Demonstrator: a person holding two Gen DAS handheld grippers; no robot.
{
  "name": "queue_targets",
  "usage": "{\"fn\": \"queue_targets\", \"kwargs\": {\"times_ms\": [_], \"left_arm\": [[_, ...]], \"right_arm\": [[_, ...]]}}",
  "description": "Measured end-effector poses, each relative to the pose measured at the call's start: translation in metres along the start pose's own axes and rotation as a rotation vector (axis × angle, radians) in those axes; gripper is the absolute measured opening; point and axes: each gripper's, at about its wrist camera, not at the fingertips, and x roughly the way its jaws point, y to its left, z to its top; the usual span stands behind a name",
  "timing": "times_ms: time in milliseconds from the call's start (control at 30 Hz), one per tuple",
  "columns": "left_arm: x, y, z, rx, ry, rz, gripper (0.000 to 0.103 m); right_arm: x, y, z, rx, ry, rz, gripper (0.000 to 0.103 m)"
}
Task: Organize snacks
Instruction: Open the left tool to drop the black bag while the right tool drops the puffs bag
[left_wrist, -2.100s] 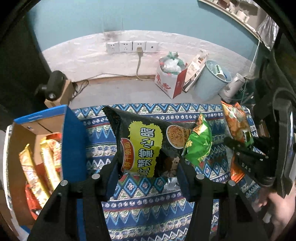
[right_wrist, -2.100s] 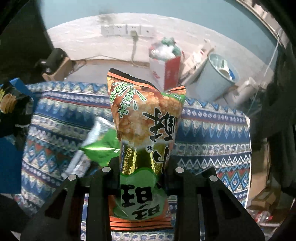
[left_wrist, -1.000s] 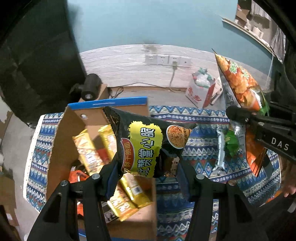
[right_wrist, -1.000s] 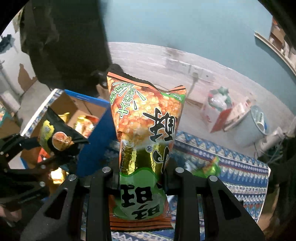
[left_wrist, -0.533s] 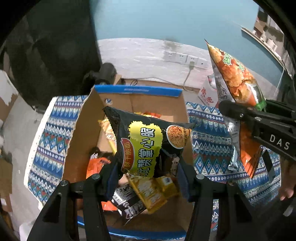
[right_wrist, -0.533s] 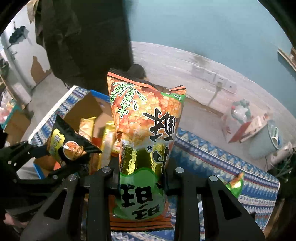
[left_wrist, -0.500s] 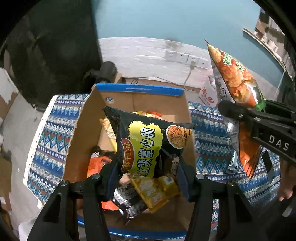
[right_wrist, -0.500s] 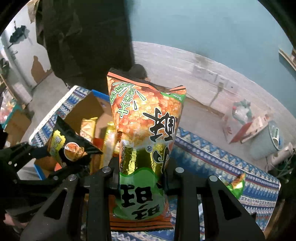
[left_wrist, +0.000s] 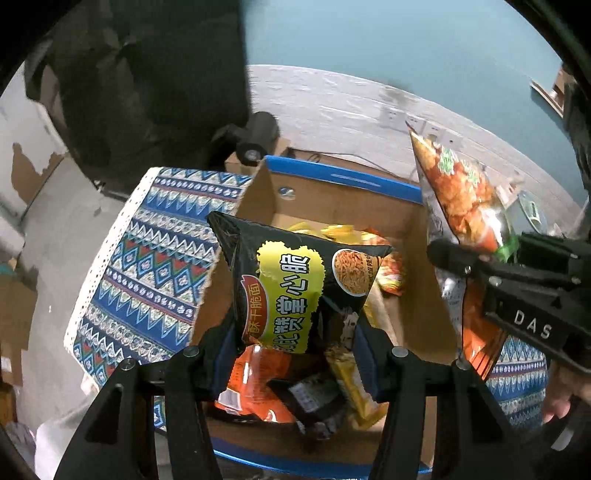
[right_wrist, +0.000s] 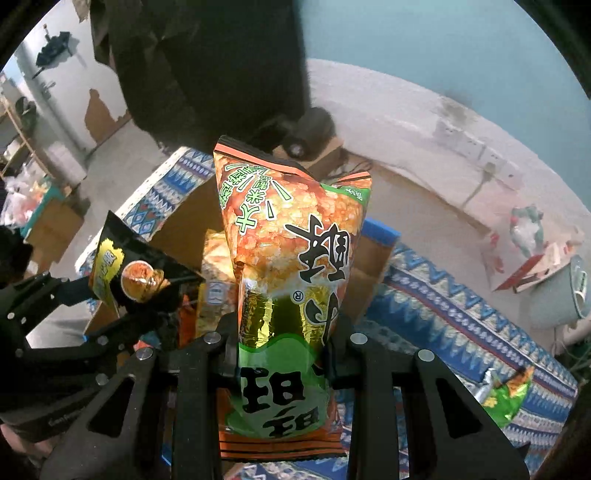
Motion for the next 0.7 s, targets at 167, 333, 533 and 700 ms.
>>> {"fn": "queue_targets", "kwargs": {"times_ms": [167, 333, 533, 700], "left_arm": [[0.008, 0.014, 0.003, -0.044, 0.017, 0.056, 0.059], [0.011, 0.018, 0.004, -0.075, 0.031, 0.073, 0.070], [0.011, 0.014, 0.007, -0.089, 0.031, 0.081, 0.073], [0.008, 0.004, 0.012, -0.085, 0.016, 0.074, 0.073]], "right_arm": [[0.017, 0.007, 0.007, -0.038, 0.045, 0.008, 0.028], [0.026, 0.011, 0.016, -0.052, 0.077, 0.046, 0.028], [0.038, 0.005, 0.021, -0.018, 0.112, 0.101, 0.030], [0.038, -0.008, 0.019, 0.017, 0.121, 0.124, 0.048]]}}
